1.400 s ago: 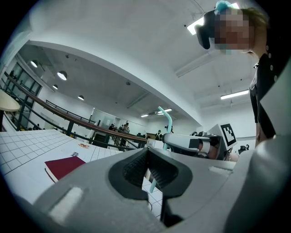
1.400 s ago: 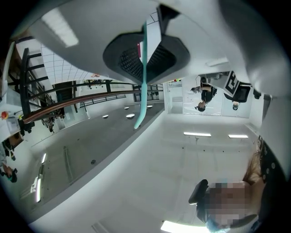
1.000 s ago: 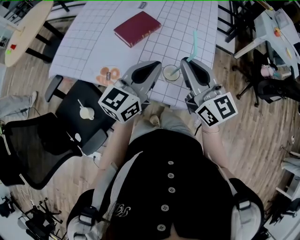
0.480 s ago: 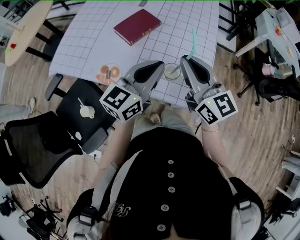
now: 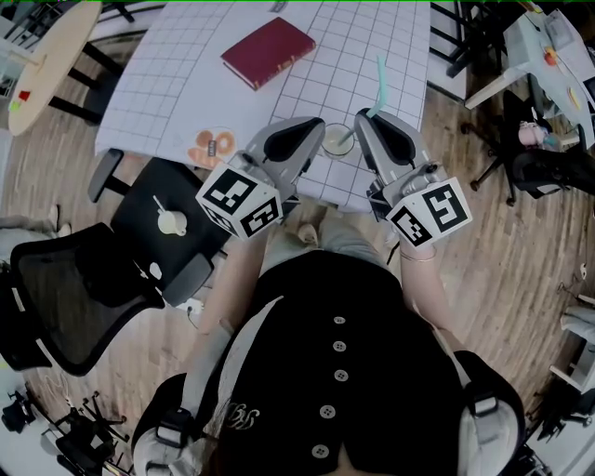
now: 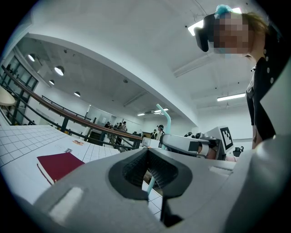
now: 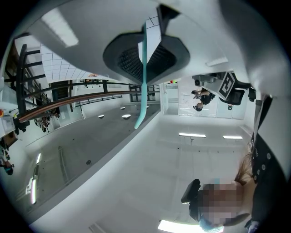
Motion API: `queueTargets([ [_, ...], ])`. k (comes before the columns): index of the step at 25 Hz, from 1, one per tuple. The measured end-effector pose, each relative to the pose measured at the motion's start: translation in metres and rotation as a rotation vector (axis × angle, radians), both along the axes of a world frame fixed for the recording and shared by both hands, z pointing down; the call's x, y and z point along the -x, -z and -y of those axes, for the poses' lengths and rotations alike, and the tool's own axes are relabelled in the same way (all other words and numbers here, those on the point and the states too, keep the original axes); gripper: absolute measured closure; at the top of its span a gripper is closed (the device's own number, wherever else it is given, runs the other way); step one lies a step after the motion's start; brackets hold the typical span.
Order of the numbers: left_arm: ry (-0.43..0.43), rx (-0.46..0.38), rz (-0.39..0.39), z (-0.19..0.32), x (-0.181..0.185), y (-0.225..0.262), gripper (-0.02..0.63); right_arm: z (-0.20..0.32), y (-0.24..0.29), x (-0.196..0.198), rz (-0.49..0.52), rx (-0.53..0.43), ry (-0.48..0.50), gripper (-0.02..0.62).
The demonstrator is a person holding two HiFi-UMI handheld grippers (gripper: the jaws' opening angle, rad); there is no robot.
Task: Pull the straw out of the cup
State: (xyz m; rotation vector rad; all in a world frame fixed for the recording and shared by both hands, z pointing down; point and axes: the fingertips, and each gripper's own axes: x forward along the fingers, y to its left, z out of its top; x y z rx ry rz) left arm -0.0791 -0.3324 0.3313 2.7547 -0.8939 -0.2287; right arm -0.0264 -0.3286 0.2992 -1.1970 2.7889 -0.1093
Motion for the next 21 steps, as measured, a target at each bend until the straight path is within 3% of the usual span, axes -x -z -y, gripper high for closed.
queueTargets([
  [21, -0.021, 0.015, 0.017, 0.0044, -0.0060, -0.0058, 0.607, 0.0015, 0.0063, 0.0047, -0.004, -0.032, 0.030, 0.577],
])
